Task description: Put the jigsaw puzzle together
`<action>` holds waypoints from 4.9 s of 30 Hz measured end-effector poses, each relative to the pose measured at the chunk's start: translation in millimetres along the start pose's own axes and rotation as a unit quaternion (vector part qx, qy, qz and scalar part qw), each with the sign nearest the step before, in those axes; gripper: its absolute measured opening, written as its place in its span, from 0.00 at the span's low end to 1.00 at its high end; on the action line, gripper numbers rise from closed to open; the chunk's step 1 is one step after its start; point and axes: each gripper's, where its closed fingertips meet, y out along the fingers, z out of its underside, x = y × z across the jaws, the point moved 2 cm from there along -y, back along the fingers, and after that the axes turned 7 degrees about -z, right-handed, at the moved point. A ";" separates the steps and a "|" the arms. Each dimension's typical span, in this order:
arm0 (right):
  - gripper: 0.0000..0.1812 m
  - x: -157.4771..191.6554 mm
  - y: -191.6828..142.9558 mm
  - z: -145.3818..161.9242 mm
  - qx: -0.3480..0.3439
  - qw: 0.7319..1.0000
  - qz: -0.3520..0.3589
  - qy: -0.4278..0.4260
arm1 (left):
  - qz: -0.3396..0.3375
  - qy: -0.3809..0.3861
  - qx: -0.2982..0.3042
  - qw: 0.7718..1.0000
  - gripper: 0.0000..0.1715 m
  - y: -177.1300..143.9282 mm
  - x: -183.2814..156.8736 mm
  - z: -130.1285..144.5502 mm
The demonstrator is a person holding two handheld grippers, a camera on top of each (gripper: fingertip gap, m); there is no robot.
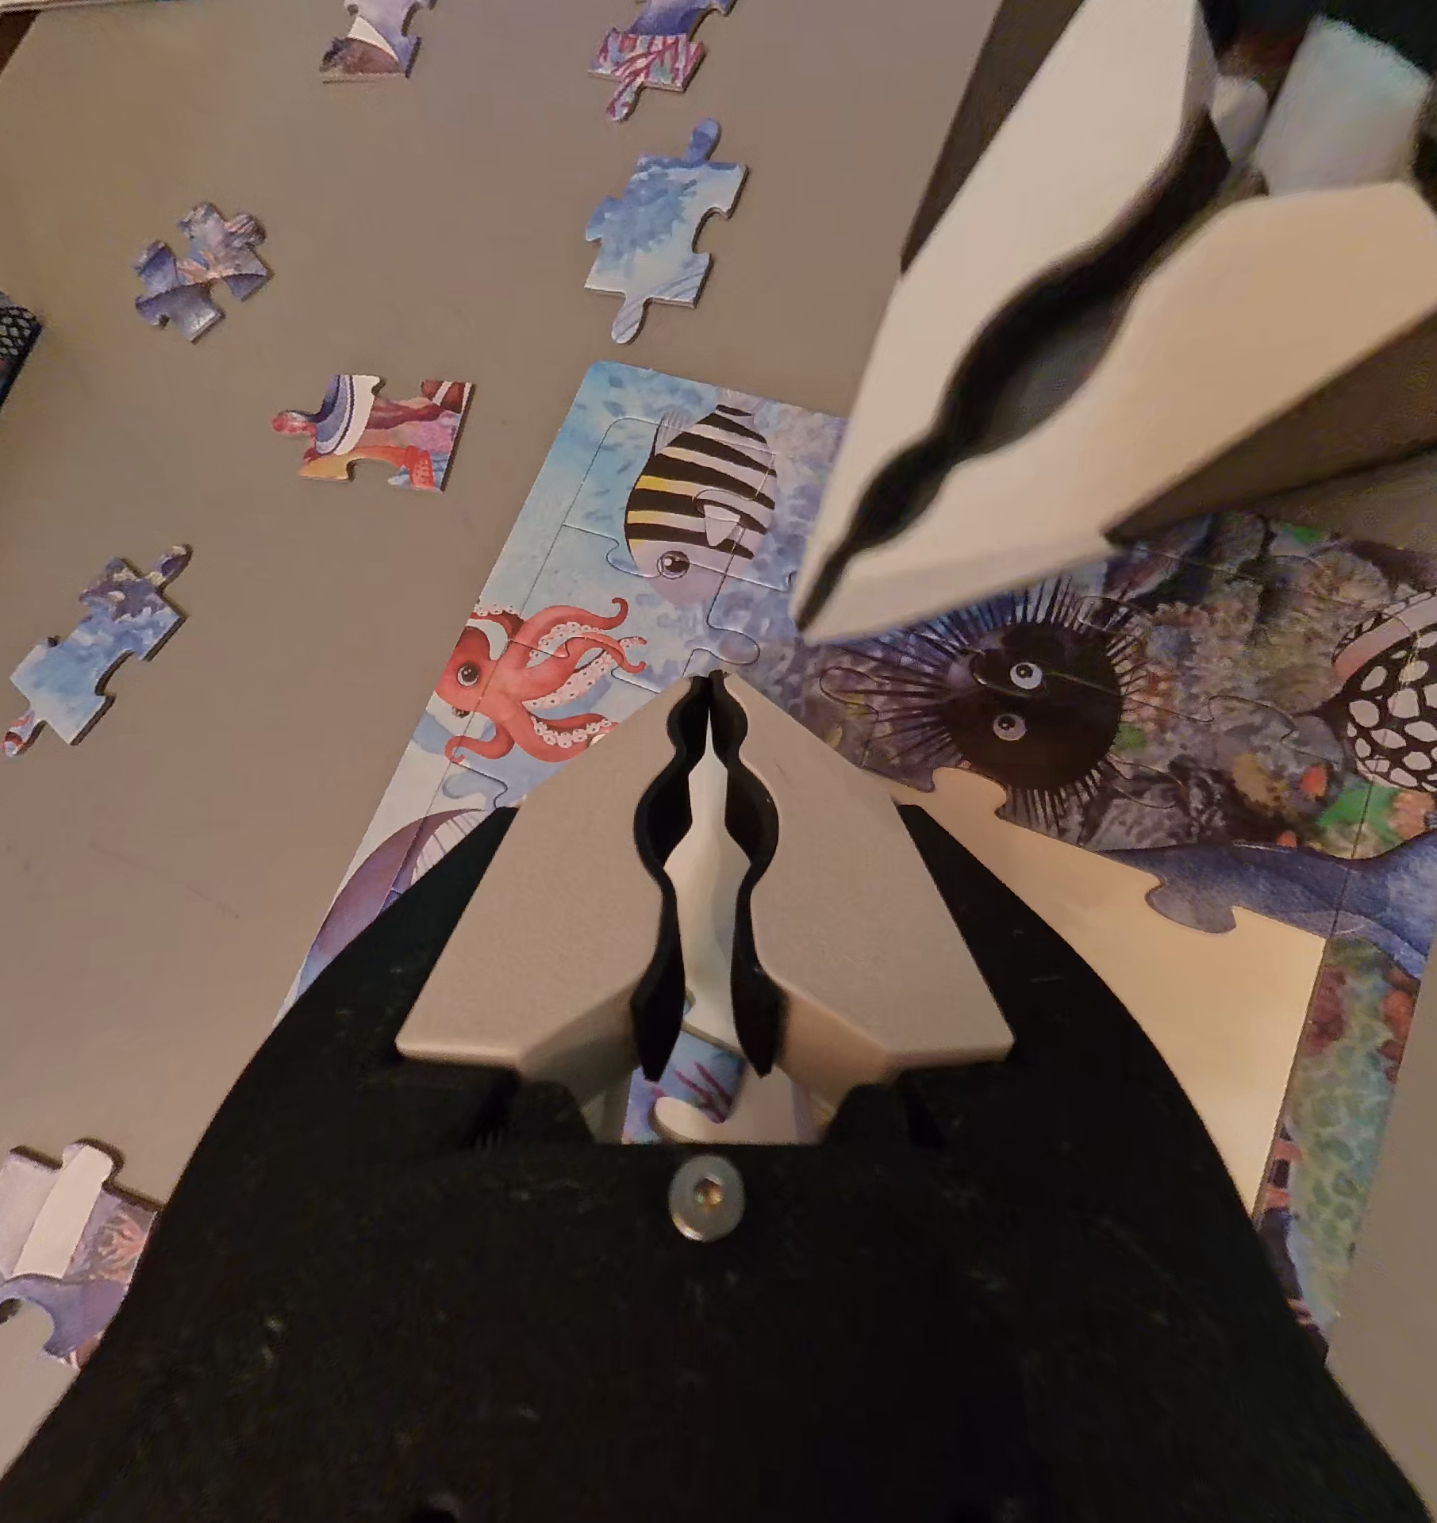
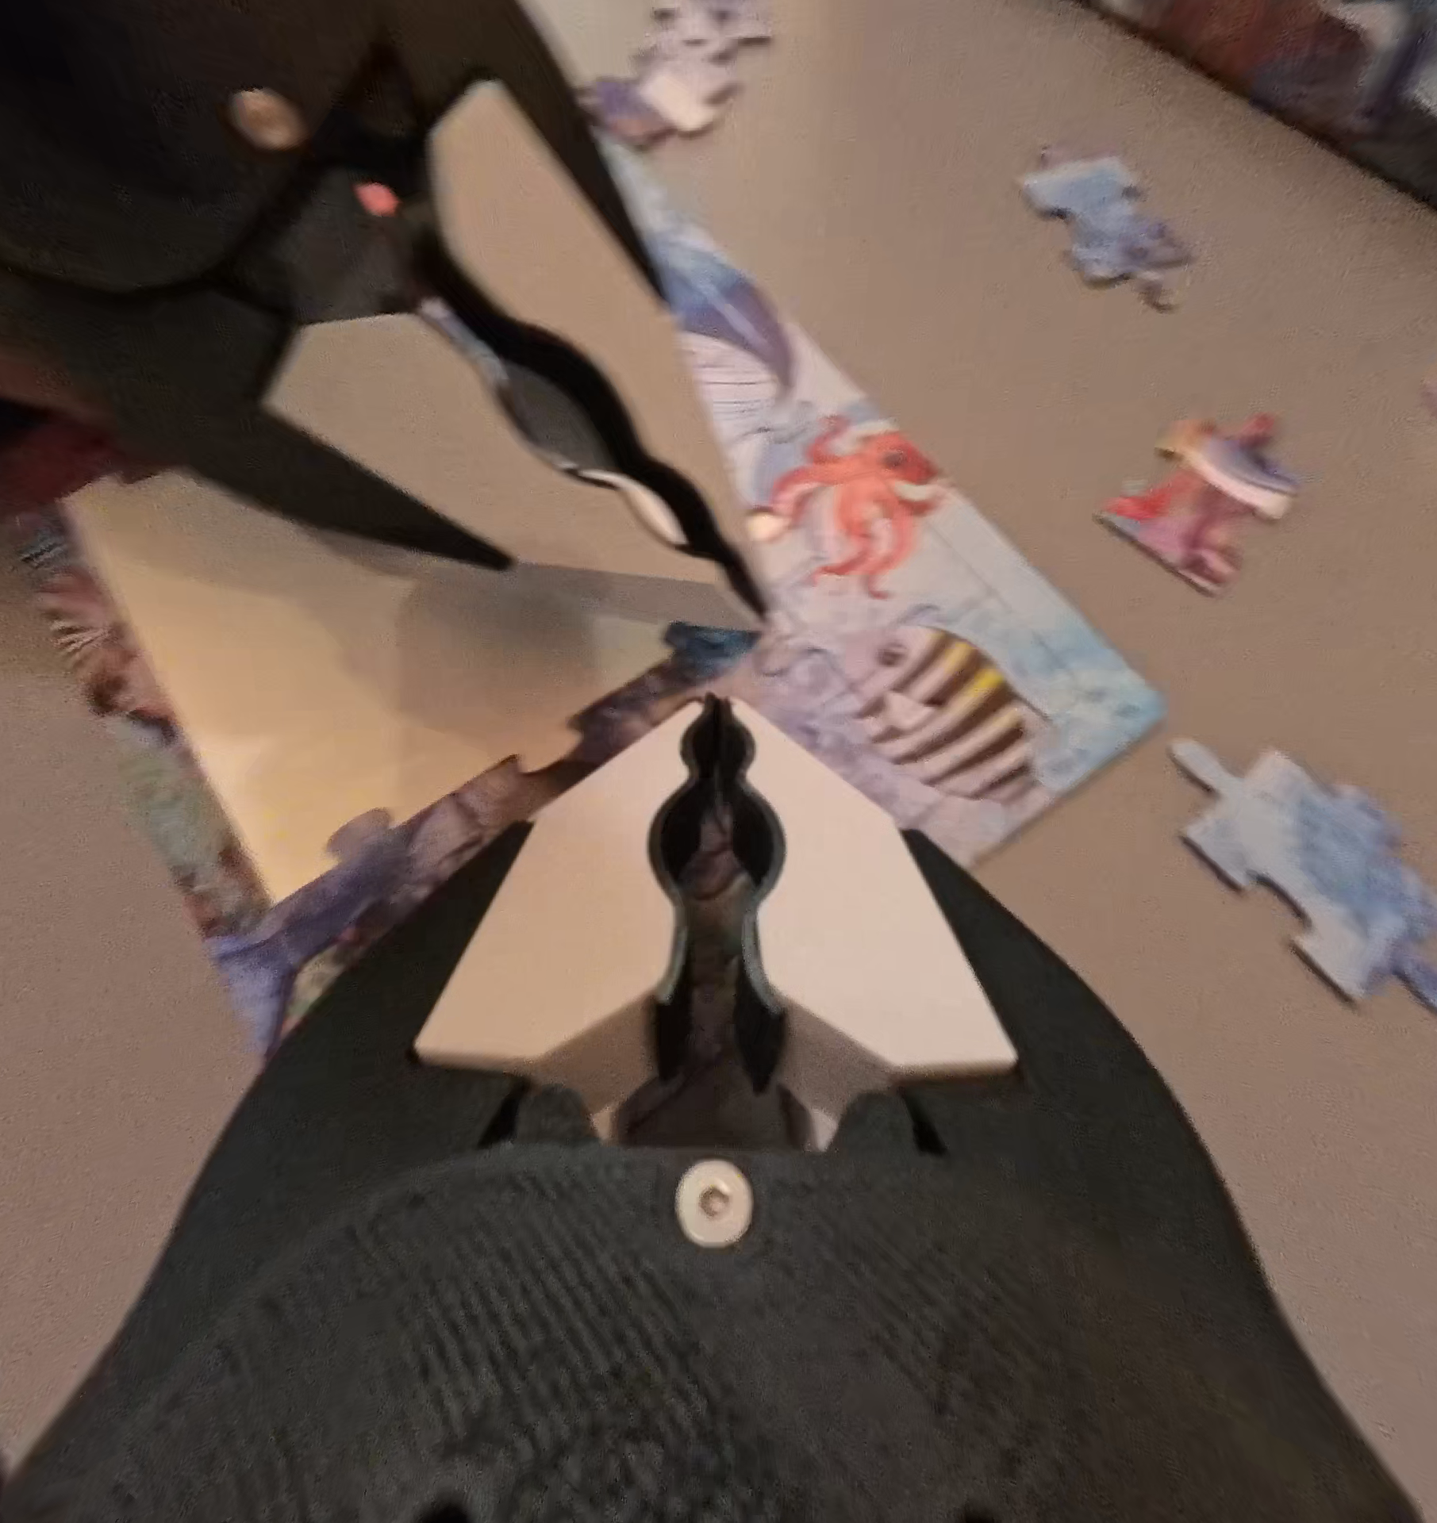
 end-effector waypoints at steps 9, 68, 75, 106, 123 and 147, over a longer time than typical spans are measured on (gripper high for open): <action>0.00 -4.3 0.4 -0.5 -0.002 1.000 0.007 0.018 | -0.001 0.001 0.000 1.000 0.00 0.0 0.0 0.1; 0.21 -136.5 -79.0 -82.7 -0.249 0.960 0.128 -0.007 | -0.060 -0.207 -0.161 0.963 0.01 -125.6 183.2 106.3; 0.19 -162.6 -107.0 -65.5 -0.281 0.942 0.186 0.013 | -0.040 -0.219 -0.133 0.966 0.04 -114.2 181.7 111.6; 0.23 -155.6 -58.2 -63.5 -0.250 0.953 0.167 0.028 | -0.232 -0.178 -0.147 0.945 0.08 -168.4 235.9 128.3; 0.20 -155.3 -59.2 -64.5 -0.254 0.951 0.175 0.021 | -0.272 -0.285 -0.292 0.872 0.14 -235.0 273.0 137.7; 0.18 -156.9 -80.8 -69.7 -0.288 0.940 0.181 0.029 | -0.209 -0.246 -0.231 0.918 0.14 -181.9 248.0 131.1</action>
